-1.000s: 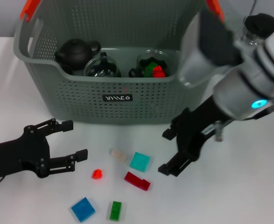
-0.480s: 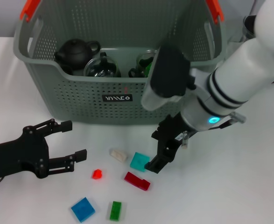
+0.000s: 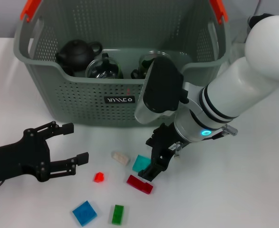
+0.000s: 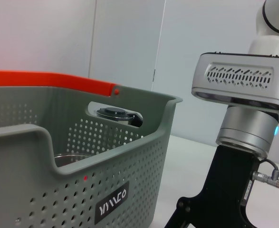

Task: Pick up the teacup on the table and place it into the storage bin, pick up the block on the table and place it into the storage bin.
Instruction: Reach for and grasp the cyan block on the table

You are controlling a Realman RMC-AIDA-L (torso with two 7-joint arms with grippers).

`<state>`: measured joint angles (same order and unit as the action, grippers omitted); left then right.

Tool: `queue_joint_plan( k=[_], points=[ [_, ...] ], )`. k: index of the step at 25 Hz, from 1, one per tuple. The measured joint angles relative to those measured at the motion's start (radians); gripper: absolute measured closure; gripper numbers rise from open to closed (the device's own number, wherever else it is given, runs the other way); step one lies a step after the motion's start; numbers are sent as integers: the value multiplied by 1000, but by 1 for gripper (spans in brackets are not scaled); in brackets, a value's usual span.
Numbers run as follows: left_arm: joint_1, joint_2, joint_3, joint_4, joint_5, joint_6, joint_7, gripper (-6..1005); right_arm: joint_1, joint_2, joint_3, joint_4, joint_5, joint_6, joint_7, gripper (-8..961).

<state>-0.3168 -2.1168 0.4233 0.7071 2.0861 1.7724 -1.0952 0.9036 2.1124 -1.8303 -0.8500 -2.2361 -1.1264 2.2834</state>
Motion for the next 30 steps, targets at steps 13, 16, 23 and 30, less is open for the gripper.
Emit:
queue_joint_plan(
  k=[13,16,23,30],
  points=[
    [4,-2,0,-5,0,-4,7,122,-2,1,-71,6,13,64,21,12],
    [4,-2,0,-5,0,-4,7,122,-2,2,-79,6,11,71,23,12],
    [4,-2,0,-5,0,-5,8,122,-7,0,-79,6,7,88,25,12],
    [6,-2,0,-5,0,-7,8,122,-9,-2,-82,6,4,104,25,13]
  ],
)
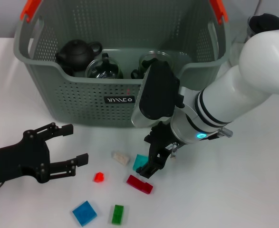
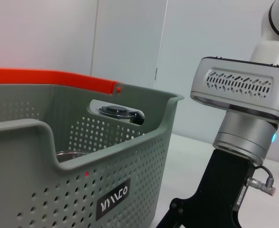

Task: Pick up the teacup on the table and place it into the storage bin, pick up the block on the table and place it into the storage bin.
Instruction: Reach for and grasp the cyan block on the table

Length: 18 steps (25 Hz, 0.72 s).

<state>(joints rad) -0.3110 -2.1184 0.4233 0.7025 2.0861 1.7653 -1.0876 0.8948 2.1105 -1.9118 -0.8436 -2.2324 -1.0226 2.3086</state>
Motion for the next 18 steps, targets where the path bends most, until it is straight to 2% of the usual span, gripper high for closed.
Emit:
queue_joint_plan(
  k=[18],
  points=[
    [3,-2,0,0,0,-1,1,122,-2,0,-13,-6,1,-20,-2,16]
  ],
)
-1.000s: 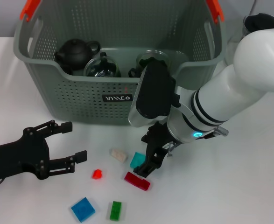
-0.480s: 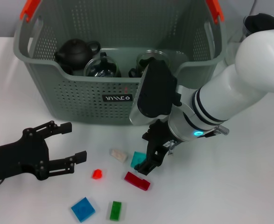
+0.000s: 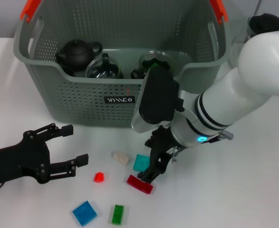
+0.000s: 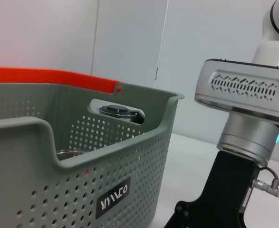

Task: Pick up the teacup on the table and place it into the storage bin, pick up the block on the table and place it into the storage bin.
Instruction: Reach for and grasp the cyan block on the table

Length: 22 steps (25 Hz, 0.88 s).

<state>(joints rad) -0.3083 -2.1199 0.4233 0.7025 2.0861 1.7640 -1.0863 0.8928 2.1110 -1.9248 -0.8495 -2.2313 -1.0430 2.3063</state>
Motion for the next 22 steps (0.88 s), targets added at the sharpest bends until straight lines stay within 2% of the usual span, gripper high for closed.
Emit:
queue_joint_plan(
  k=[4,15,20,22],
  points=[
    [0,0,0,0,0,0,0,121,0,2,-10,4,0,4,1,17],
    [0,0,0,2,0,3,1,121,3,3,-10,6,3,1,2,202],
    [0,0,0,1,0,3,1,121,4,3,-10,6,4,1,2,417],
    [0,0,0,0,0,2,2,121,4,3,-11,6,4,1,2,420]
  ],
)
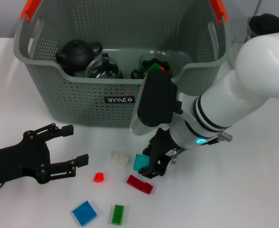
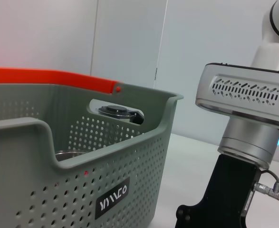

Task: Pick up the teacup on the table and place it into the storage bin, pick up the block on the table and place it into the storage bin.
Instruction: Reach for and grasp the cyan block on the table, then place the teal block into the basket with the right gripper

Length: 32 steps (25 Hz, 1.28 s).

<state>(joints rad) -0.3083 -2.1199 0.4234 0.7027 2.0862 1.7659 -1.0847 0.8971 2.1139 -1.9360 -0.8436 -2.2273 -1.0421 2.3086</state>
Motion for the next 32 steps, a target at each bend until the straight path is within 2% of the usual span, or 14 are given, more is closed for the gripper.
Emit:
queue_joint_plan(
  k=[22,28,32],
  points=[
    [1,0,0,-2,0,-1,0,122,7,-1,-14,-3,-1,-7,5,499],
    [3,0,-1,-1,0,3,0,122,-8,-11,5,-54,-5,-62,8,523],
    [4,-2,-5,1,0,6,0,122,-39,-17,93,-145,-36,-180,4,523]
  ],
)
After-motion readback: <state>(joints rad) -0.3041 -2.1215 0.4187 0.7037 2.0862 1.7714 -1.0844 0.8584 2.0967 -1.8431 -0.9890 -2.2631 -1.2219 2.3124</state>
